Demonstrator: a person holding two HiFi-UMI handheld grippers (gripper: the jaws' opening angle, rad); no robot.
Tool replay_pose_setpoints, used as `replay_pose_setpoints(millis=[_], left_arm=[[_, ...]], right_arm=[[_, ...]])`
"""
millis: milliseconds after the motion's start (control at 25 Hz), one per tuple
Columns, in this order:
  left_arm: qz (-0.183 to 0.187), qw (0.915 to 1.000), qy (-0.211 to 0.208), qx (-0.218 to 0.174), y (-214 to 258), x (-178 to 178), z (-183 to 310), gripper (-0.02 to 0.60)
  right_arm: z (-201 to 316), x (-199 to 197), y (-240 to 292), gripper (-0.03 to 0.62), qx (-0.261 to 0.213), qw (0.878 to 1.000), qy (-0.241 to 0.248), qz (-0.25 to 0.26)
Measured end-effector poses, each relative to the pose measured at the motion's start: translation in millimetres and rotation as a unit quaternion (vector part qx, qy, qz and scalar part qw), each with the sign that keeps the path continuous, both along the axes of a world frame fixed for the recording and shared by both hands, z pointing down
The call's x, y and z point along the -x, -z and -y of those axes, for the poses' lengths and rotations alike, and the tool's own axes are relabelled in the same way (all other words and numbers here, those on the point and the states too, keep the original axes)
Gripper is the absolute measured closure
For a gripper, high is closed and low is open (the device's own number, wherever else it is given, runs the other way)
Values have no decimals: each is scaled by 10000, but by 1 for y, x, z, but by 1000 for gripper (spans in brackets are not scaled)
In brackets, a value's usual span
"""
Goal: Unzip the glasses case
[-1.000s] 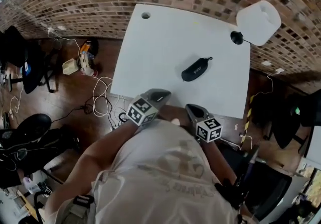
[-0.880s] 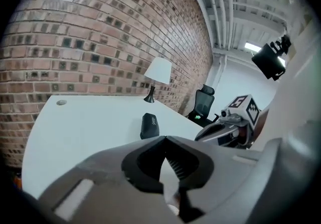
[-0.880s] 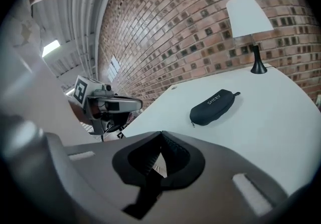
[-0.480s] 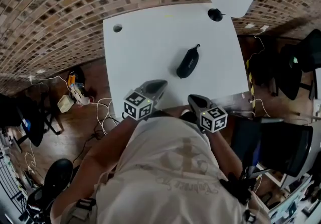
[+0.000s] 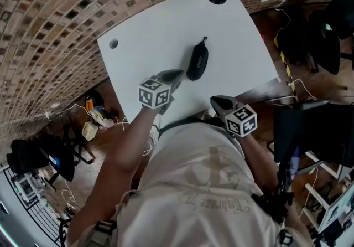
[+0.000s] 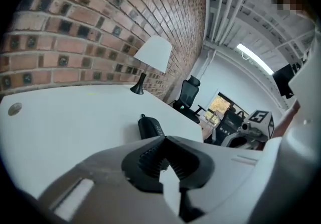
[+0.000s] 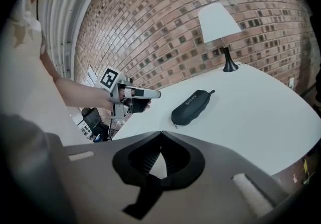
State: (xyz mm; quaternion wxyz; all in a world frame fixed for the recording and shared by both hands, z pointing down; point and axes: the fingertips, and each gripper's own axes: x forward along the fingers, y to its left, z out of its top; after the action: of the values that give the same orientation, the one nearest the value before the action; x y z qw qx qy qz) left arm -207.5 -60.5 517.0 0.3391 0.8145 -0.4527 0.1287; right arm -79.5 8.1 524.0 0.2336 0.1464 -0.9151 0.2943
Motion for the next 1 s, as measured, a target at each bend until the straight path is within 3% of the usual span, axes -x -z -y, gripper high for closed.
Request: replay_pose_setpoints(millis=[120,200,400,520,680,800,1000], left_arm=[[345,9989,-110,304,-8,6,20,575],[355,9974,-133,608,-15,5,31,568],[27,9898,-267,1401,-35,-19,58,314],[173,9848,-246,1712,-48,-21,73,240],[556,9737,-529,2143,-65,-31,80,230],[752,9656,-659,2399,-74,-33,78,257],[472,9548,-751,2836,-81,-46,68,268]], right_arm=[[4,0,-8,586,160,9995,-217,153],[8,-2,-11,586,227,9992,-218,234],[18,-15,-14,586,234,9989,-259,310],[17,-15,-16,586,241,9986,-301,353],[10,-17,-21,586,244,9988,-272,311],[6,-18,-25,586,268,9989,-287,274],[4,-19,-26,586,260,9988,-305,265]])
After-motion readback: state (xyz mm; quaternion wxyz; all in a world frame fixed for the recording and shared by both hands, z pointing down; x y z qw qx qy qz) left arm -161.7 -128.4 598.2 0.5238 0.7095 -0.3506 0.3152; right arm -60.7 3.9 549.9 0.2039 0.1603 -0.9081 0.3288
